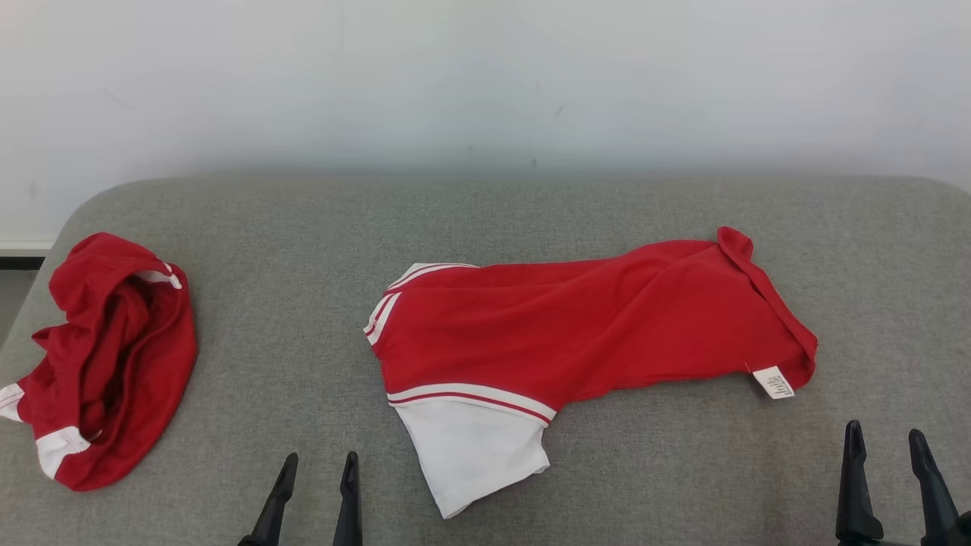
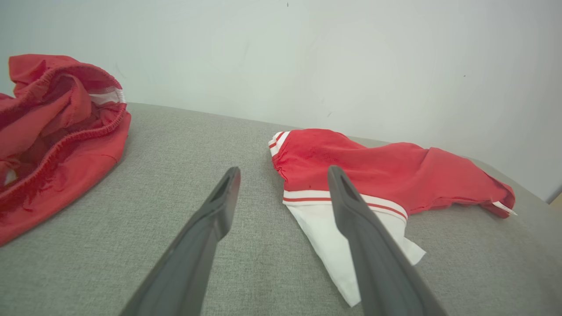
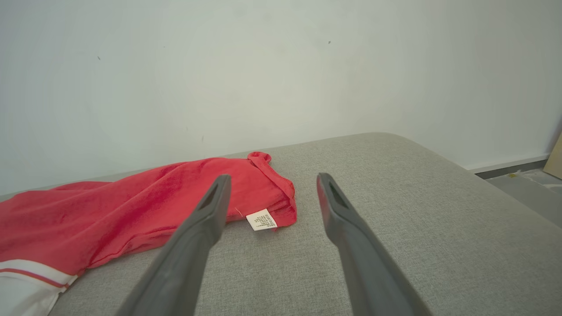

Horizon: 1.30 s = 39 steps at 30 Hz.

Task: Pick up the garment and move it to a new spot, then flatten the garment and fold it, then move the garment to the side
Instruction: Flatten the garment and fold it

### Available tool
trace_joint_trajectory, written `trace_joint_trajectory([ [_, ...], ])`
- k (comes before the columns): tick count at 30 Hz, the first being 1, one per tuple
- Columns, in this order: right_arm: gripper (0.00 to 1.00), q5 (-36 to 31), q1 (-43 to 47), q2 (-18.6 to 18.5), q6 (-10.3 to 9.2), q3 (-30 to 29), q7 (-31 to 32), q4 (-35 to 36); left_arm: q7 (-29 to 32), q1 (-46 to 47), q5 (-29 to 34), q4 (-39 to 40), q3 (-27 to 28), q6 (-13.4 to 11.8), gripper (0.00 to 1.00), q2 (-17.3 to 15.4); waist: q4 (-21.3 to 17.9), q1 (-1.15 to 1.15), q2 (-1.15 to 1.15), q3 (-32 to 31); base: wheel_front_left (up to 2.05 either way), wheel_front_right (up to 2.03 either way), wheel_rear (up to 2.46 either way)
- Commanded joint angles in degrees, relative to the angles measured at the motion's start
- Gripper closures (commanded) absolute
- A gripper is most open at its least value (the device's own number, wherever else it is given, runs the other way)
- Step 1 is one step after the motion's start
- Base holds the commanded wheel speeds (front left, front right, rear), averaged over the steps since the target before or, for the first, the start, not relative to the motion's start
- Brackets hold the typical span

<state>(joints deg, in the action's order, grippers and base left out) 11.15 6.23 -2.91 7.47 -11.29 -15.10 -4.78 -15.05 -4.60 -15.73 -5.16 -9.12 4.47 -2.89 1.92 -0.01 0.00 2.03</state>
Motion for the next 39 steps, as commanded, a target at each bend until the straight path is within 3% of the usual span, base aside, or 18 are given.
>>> trace_joint_trajectory([
  [1,0.00,0.2,-0.2,0.0,0.03,-0.3,-0.1,0.2,-0.2,-0.2,0.0,-0.2,0.0,-0.1,0.00,0.0,0.1,0.01,0.00,0.2,0.00,0.00,0.00],
  [8,0.00,0.1,-0.5,0.0,0.03,-0.3,-0.1,0.7,-0.2,0.4,0.8,-0.3,0.8,0.4,0.00,0.0,0.1,0.01,0.00,0.8,0.00,0.00,0.00],
  [23,0.00,-6.5,3.2,0.0,0.03,3.9,-0.1,6.8,-0.2,-0.1,2.0,0.5,4.2,-0.6,0.00,0.0,0.2,0.01,0.00,-0.4,0.00,0.00,0.00],
  [39,0.00,-8.9,7.9,0.0,0.03,6.5,-0.1,5.3,-0.2,-1.6,3.2,-2.8,7.0,1.3,0.00,0.0,1.8,0.01,0.00,-3.9,0.00,0.00,0.00],
])
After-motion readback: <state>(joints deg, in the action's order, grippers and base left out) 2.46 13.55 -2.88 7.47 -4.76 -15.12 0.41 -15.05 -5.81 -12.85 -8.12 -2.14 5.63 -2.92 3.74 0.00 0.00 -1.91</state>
